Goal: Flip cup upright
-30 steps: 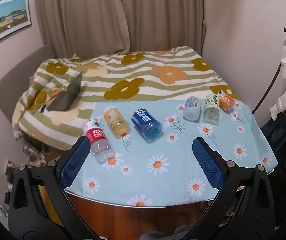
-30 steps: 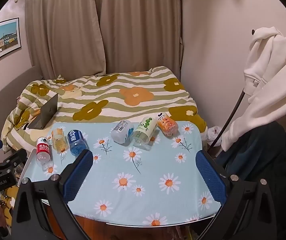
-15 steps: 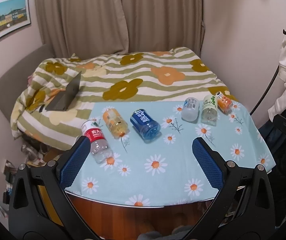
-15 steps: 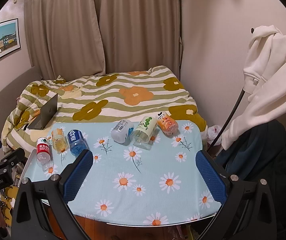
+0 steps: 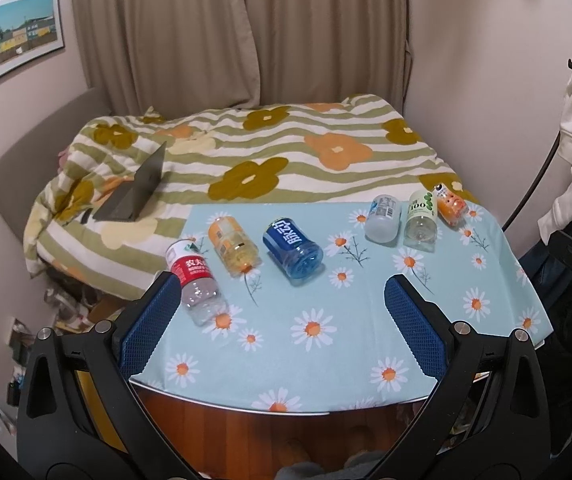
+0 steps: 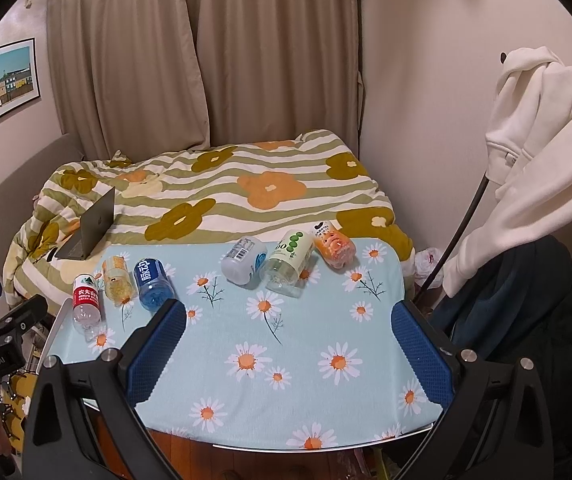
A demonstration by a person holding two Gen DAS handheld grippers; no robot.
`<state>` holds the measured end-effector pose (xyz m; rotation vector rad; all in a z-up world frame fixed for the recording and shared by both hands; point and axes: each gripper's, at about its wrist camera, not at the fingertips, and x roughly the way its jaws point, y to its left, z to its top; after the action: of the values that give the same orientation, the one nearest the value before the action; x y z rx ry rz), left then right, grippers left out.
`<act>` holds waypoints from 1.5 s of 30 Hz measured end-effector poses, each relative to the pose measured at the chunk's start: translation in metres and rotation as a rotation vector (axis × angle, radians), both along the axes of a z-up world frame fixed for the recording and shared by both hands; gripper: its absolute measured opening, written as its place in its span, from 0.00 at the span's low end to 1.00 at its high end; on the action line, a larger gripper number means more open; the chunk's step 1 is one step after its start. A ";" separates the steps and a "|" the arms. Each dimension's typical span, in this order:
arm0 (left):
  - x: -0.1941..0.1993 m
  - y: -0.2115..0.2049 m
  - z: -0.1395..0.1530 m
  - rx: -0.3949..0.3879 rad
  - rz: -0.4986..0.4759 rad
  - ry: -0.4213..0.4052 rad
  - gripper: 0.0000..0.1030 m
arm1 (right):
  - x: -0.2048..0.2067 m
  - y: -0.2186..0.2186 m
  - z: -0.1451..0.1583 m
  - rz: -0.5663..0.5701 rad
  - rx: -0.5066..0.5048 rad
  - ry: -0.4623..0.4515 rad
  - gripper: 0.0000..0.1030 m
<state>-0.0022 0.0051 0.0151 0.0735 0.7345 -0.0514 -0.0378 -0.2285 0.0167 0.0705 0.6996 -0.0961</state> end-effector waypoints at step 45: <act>-0.004 0.007 0.000 0.008 0.010 0.004 1.00 | 0.005 0.000 -0.004 0.004 0.007 0.008 0.99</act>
<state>-0.0067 0.0125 0.0148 0.0770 0.7386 -0.0391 -0.0329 -0.2284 0.0131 0.0757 0.7078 -0.0899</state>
